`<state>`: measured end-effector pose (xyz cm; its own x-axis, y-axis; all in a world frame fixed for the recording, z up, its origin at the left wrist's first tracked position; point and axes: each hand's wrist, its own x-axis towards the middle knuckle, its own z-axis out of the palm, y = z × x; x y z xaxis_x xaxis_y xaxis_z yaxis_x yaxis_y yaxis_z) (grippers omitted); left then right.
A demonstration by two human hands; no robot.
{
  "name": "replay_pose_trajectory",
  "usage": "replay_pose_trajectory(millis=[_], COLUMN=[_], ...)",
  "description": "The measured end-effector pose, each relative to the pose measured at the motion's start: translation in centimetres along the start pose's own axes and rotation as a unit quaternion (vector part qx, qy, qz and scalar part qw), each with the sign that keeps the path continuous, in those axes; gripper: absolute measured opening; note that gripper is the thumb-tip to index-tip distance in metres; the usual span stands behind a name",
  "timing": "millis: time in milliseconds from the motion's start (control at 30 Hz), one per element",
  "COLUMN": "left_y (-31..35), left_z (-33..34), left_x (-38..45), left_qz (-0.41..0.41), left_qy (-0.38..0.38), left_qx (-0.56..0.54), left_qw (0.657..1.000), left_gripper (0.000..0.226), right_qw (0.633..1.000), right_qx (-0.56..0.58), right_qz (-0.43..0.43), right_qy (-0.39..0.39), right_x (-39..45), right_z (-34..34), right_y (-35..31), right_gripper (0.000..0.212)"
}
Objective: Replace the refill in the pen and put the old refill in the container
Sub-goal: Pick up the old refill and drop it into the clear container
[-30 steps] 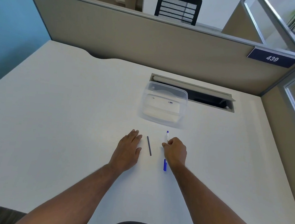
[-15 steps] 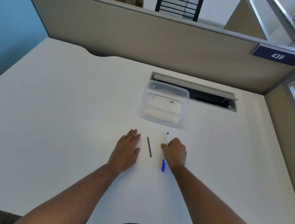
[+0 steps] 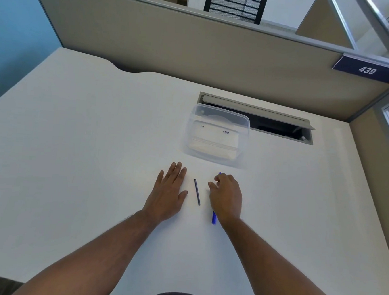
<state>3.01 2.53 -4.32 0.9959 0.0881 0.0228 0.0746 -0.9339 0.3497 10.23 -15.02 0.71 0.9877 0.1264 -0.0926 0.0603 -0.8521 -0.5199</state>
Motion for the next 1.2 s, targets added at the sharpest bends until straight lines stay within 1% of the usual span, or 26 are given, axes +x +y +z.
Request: replay_pose_trajectory(millis=[100,233,300,467,600,833,967,1100,1200], left_y=[-0.1,-0.2,-0.3,-0.8,-0.7,-0.7,-0.8,-0.8,-0.7], left_z=[0.3,1.0,1.4,1.8,2.0,1.9,1.9,1.9,1.9], left_x=[0.1,-0.2,-0.3,-0.8,-0.8,-0.8,-0.8,-0.8,-0.8], left_qz=[-0.011,-0.003,-0.003,0.009,0.007,0.004,0.003,0.002,0.002], left_qy=[-0.009,-0.021,-0.025,-0.003,0.012,0.003,0.0,0.001,0.0], left_qx=[0.016,0.029,0.036,0.07,0.063,0.071,0.071,0.067,0.068], left_qw=[1.0,0.999,0.999,0.997,0.998,0.997,0.997,0.998,0.998], left_gripper=[0.069,0.067,0.065,0.064,0.064,0.065,0.065,0.065,0.066], right_qw=[0.997,0.992,0.99,0.992,0.993,0.988,0.983,0.983,0.986], right_qx=[-0.036,-0.054,-0.067,-0.068,-0.065,-0.107,-0.128,-0.102,-0.056], right_qz=[-0.063,-0.089,-0.089,-0.059,-0.039,-0.049,-0.072,-0.127,-0.151], right_qy=[-0.034,-0.072,-0.083,-0.084,-0.086,-0.101,-0.107,-0.09,-0.039], right_x=[-0.3,-0.8,-0.9,-0.8,-0.7,-0.3,-0.2,0.3,1.4], right_z=[0.6,1.4,1.8,2.4,2.7,3.1,3.0,2.3,0.9], right_y=[-1.1,-1.8,-1.8,-1.9,-2.3,-2.6,-2.6,-2.1,-2.5], right_gripper=[0.023,0.022,0.019,0.018,0.018,0.007,0.01,0.012,0.009])
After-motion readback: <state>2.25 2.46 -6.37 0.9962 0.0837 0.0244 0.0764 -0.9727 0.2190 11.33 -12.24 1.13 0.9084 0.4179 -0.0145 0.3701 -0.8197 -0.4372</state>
